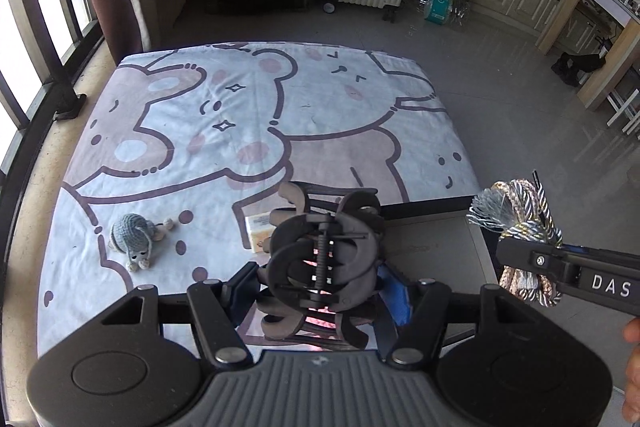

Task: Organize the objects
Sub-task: 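Lift the claw clip and rope and carry both over the black box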

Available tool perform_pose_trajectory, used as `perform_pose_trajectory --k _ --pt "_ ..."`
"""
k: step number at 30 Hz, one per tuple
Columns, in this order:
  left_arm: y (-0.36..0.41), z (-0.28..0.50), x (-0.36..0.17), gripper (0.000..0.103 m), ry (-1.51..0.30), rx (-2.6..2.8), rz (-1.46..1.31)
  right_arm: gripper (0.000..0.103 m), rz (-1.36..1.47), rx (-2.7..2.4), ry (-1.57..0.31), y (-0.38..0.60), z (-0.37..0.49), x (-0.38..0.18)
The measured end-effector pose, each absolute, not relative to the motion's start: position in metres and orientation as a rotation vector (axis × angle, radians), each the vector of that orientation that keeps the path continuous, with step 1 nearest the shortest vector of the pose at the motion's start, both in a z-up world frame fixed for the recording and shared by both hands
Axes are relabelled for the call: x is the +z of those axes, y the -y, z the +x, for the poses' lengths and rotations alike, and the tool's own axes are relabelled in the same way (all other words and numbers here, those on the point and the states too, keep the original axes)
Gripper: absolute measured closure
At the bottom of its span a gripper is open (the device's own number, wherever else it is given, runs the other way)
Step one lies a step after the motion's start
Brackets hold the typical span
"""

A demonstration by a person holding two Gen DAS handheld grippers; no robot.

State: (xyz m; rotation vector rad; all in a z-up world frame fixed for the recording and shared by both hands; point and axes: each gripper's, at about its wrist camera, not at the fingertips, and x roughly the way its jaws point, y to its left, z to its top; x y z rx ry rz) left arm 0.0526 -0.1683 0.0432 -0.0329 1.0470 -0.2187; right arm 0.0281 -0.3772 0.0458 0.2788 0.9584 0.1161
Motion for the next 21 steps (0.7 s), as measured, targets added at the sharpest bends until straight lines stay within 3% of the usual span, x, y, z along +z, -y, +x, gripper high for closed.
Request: perform_pose_trajectory --k 21 --pt "0.229 0.076 0.022 0.038 -1.064 -0.3 -0.086 0.067 0.288 0.004 -0.982 0.413 0.04 0.021"
